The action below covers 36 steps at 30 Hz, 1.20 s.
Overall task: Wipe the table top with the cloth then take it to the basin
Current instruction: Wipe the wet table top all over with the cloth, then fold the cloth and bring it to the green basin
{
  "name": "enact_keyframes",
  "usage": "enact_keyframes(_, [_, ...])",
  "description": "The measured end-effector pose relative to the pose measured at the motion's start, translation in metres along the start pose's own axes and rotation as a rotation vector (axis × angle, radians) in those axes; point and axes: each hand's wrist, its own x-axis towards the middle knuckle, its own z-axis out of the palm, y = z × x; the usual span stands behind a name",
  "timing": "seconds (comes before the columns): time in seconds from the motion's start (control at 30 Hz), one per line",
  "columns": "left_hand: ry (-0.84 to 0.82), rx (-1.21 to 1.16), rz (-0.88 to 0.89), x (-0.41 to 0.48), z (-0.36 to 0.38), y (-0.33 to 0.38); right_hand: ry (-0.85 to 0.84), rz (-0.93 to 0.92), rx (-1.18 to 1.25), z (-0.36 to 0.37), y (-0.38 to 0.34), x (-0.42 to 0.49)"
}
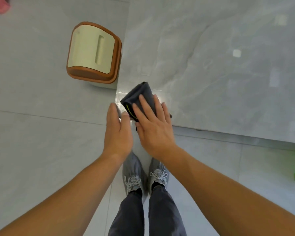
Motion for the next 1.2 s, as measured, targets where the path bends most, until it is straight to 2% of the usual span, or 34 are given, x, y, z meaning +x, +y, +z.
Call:
enact_keyframes(0.13, [-0.08, 0.224, 0.058, 0.003, -0.004, -0.003, -0.015, 0.055, -0.049, 0.0, 0.008, -0.006])
enact_keyframes(0.2, [-0.08, 0.375, 0.107, 0.005, -0.006, -0.003, 0.013, 0.147, -0.06, -0.008, 0.024, -0.019])
enact_keyframes(0.3, [-0.112, 0.512, 0.269, 0.007, -0.006, 0.005, 0.042, 0.344, -0.046, -0.024, 0.057, -0.044])
enact_keyframes(0.4, [-0.185, 0.546, 0.373, 0.006, 0.003, 0.018, 0.086, 0.567, -0.007, -0.042, 0.092, -0.069])
enact_keyframes(0.5, [-0.299, 0.499, 0.418, 0.004, 0.026, 0.039, 0.118, 0.627, 0.071, -0.055, 0.11, -0.081])
enact_keyframes(0.57, [-0.379, 0.435, 0.389, 0.004, 0.048, 0.054, 0.144, 0.597, 0.186, -0.062, 0.112, -0.081])
enact_keyframes(0.67, [-0.448, 0.409, 0.345, 0.007, 0.082, 0.075, 0.278, 0.579, 0.375, -0.073, 0.118, -0.082])
enact_keyframes(0.73, [-0.474, 0.425, 0.344, 0.013, 0.103, 0.087, 0.4, 0.674, 0.507, -0.08, 0.123, -0.083])
enact_keyframes(0.8, [-0.511, 0.476, 0.353, 0.017, 0.122, 0.097, 0.473, 0.859, 0.631, -0.087, 0.128, -0.079])
enact_keyframes(0.9, [-0.516, 0.534, 0.352, 0.016, 0.148, 0.107, 0.414, 0.99, 0.605, -0.094, 0.139, -0.069])
enact_keyframes(1.07, [-0.434, 0.532, 0.224, 0.014, 0.174, 0.116, 0.312, 1.007, 0.693, -0.102, 0.158, -0.059])
enact_keyframes(1.2, [-0.439, 0.504, 0.171, 0.015, 0.179, 0.119, 0.258, 1.021, 0.89, -0.104, 0.17, -0.07])
